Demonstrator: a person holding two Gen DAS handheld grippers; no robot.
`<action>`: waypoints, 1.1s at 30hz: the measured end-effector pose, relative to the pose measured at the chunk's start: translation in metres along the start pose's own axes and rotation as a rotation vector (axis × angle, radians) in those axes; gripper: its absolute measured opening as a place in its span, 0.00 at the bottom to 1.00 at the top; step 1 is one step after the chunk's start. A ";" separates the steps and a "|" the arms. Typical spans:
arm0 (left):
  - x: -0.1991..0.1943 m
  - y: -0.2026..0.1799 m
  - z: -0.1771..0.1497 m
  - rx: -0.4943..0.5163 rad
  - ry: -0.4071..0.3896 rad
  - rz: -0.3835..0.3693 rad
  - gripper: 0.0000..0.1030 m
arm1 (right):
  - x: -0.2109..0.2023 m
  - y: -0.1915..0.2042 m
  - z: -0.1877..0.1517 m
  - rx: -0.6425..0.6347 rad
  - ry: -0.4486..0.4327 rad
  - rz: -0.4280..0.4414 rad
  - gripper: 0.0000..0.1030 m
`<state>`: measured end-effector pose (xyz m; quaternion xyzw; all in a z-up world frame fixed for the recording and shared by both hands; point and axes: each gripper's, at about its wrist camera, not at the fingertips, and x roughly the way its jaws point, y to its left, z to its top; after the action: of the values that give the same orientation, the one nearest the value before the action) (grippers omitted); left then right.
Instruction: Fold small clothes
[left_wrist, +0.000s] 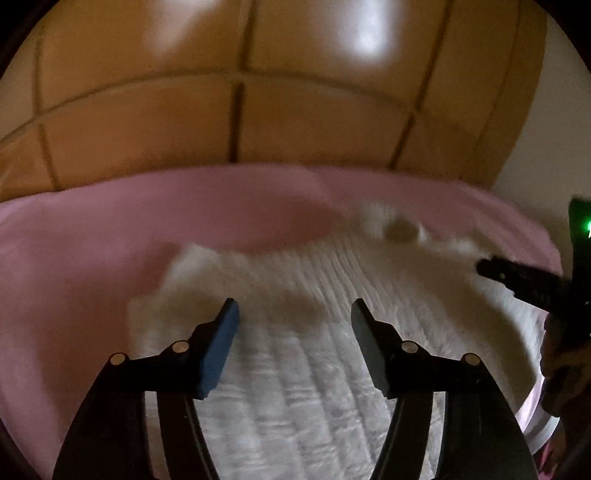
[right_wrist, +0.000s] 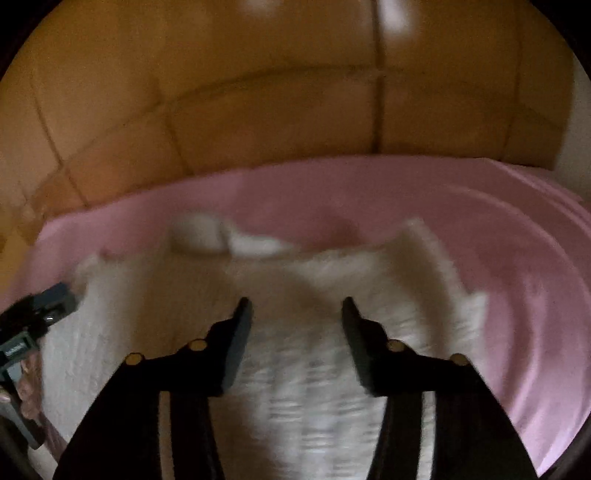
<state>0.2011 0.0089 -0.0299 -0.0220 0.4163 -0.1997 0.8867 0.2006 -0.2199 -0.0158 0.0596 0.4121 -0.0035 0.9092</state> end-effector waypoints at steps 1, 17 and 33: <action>0.007 -0.004 -0.002 0.013 0.013 0.010 0.38 | 0.009 0.004 -0.001 -0.012 0.019 -0.006 0.30; 0.055 0.010 0.036 -0.055 0.032 0.117 0.03 | 0.061 0.018 0.014 0.023 0.039 -0.045 0.05; -0.049 -0.028 -0.048 -0.044 -0.082 0.119 0.51 | -0.057 0.042 -0.063 -0.023 -0.082 0.118 0.66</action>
<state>0.1275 0.0073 -0.0199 -0.0246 0.3845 -0.1363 0.9127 0.1178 -0.1734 -0.0095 0.0732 0.3703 0.0524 0.9245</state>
